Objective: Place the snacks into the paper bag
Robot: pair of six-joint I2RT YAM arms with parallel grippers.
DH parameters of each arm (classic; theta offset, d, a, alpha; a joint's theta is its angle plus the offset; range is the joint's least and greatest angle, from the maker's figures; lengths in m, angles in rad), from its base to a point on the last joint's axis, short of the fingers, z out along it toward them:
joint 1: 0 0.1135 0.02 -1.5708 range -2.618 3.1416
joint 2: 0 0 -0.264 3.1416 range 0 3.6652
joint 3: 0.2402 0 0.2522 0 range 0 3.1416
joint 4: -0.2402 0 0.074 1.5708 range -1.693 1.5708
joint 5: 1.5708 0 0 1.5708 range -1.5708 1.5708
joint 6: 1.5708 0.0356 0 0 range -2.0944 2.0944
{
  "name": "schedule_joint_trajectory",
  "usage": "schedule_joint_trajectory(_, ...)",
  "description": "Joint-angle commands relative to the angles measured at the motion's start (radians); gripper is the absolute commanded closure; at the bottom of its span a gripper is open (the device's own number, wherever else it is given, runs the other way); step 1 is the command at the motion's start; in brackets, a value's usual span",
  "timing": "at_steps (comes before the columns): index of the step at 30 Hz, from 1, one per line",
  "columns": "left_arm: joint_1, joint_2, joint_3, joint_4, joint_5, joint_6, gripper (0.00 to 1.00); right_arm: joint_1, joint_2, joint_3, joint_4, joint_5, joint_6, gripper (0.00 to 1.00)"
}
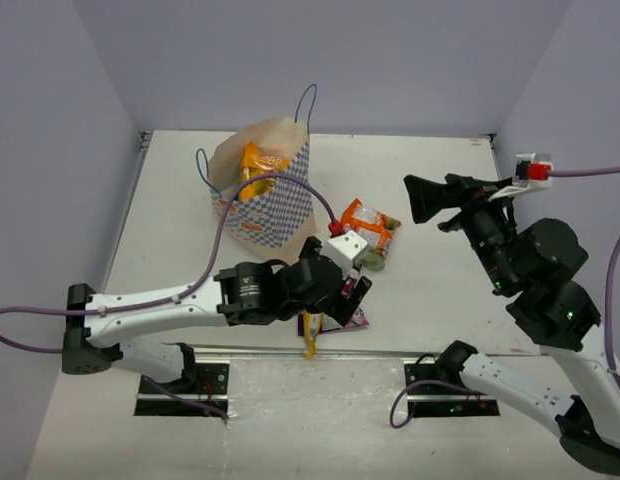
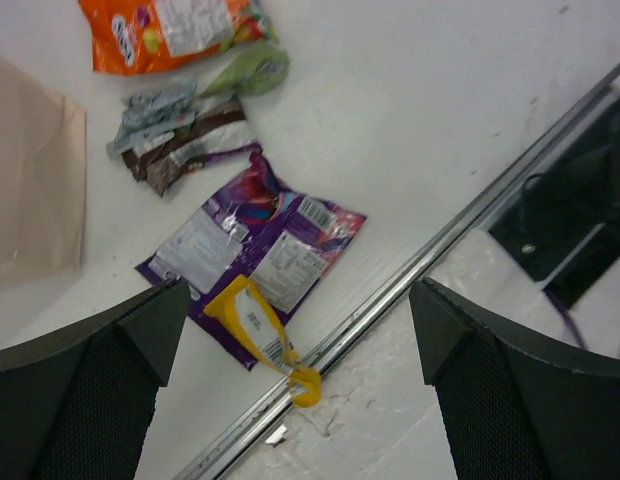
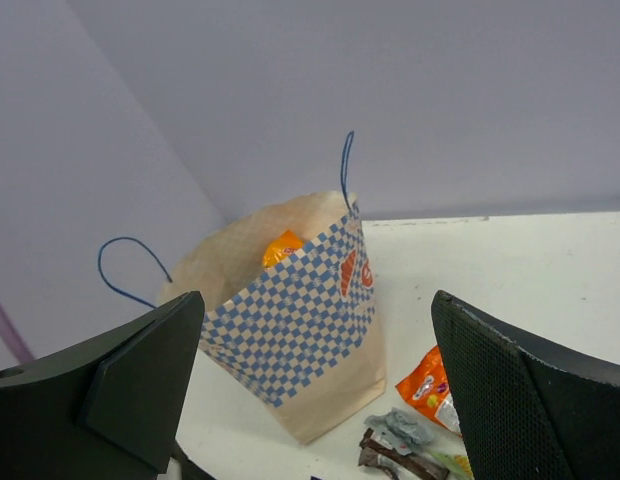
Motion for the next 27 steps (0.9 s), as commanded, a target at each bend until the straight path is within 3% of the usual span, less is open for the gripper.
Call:
schedule_joint_trajectory(1, 0.007, 0.065, -0.068, -0.025, -0.096, -0.053, 0.0, -0.003, -0.042, -0.03, -0.045, 0.092, -0.011, 0.01)
schedule_joint_trajectory(7, 0.03, 0.197, -0.102, -0.008, -0.027, -0.001, 0.0, -0.005, -0.066, -0.037, -0.073, 0.094, 0.023, 0.01)
schedule_joint_trajectory(13, 0.091, 0.26, -0.17, 0.13, 0.118, 0.151, 0.0, -0.003, -0.076, -0.048, -0.083, 0.094, 0.037, 0.01)
schedule_joint_trajectory(17, 0.173, 0.302, -0.173, 0.175, 0.198, 0.265, 0.0, -0.003, -0.072, -0.042, -0.083, 0.085, 0.032, 0.01)
schedule_joint_trajectory(22, 0.196, 0.354, -0.165, 0.239, 0.265, 0.405, 0.0, -0.005, -0.067, -0.037, -0.085, 0.085, 0.029, 0.01)
schedule_joint_trajectory(27, 0.231, 0.447, -0.118, 0.23, 0.373, 0.445, 0.03, -0.005, -0.072, -0.036, -0.083, 0.083, 0.039, 0.01)
